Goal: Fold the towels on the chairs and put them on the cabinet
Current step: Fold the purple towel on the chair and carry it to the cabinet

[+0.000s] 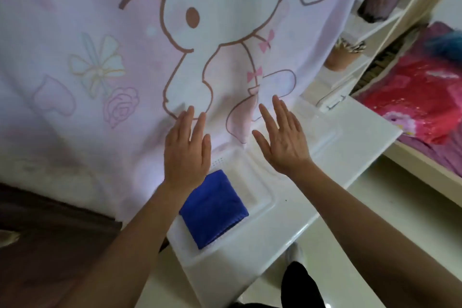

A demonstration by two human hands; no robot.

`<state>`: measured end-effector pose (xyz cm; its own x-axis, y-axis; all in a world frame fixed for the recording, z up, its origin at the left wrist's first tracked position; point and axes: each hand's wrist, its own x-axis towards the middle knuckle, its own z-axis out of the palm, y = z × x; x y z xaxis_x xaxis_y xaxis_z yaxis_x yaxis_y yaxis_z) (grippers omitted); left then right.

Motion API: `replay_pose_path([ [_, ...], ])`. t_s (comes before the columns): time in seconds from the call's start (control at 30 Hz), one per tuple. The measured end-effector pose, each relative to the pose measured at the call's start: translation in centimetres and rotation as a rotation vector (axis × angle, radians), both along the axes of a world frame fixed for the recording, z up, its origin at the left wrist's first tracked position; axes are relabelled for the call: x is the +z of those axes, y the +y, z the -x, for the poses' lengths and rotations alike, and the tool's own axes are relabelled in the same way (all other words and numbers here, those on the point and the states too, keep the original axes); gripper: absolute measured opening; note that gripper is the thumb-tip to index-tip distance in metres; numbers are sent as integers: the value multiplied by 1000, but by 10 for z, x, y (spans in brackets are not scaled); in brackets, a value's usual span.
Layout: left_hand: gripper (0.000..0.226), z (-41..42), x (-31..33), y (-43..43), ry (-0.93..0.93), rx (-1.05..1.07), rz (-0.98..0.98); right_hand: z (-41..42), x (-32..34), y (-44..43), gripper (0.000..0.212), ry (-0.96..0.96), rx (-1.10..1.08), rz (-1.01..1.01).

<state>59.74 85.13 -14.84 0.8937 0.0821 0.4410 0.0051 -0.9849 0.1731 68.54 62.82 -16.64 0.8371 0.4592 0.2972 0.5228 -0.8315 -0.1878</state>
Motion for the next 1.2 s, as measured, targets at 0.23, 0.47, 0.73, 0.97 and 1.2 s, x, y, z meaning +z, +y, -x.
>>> replay_pose_path([
  [0.23, 55, -62, 83, -156, -125, -357, 37, 47, 89, -165, 72, -192, -436, 36],
  [0.47, 57, -29, 175, -370, -330, -739, 42, 142, 165, -364, 73, -358, -776, 32],
  [0.73, 60, 83, 173, -665, -304, -1002, 147, 333, 178, -627, 71, -390, -1047, 116],
  [0.97, 64, 166, 157, -873, -183, -1243, 100, 454, 173, -800, 70, -414, -1314, 121],
  [1.2, 65, 211, 137, -1112, -150, -1547, 70, 530, 142, -965, 70, -340, -1596, 171],
])
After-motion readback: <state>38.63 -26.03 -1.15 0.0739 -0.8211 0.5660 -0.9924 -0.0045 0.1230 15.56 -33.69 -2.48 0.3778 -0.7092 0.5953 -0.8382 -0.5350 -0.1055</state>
